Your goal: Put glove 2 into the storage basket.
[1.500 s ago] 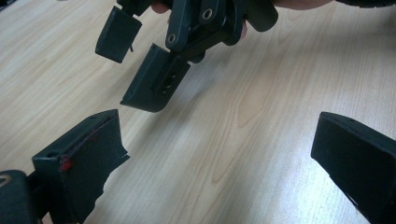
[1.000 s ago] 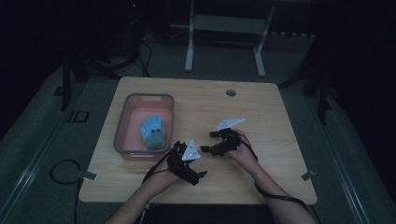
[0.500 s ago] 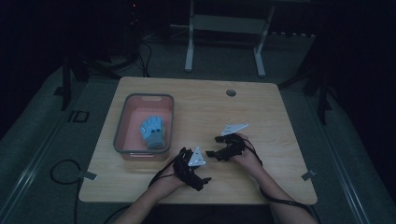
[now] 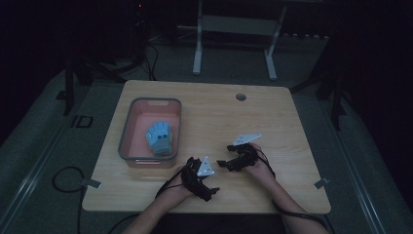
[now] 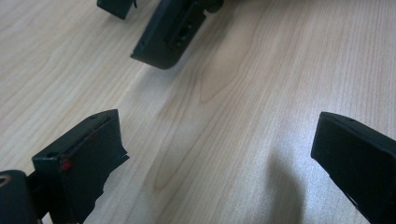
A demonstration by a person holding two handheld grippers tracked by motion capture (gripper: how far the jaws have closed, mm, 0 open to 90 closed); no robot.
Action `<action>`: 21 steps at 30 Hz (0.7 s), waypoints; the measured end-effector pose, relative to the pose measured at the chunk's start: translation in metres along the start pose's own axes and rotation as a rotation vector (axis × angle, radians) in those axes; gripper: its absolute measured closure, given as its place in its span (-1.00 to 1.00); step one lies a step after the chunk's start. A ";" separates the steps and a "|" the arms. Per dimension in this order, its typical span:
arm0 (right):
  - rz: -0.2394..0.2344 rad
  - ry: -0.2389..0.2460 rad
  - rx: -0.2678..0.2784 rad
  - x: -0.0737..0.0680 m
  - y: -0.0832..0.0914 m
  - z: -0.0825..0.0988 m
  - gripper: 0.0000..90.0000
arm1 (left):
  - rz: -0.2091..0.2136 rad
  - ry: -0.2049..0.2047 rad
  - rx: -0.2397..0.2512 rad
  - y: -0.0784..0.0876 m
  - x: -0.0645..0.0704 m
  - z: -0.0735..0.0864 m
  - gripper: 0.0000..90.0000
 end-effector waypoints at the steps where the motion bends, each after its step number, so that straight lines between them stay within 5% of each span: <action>1: 0.007 0.002 0.001 0.000 0.000 0.001 -0.68 | 0.001 0.000 0.000 -0.001 0.001 0.000 -0.95; 21: 0.059 0.018 0.007 0.000 0.000 0.003 -0.68 | 0.003 -0.002 0.009 -0.001 0.002 0.004 -0.95</action>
Point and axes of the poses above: each handheld gripper's, and its own axes: y roughly backward along the jaws, z roughly out of its underside, x roughly to its right, the point moved 1 cm from there along -y, roughly forward along the jaws, and after that the axes turned 5 degrees about -z, right-handed, at the moved point
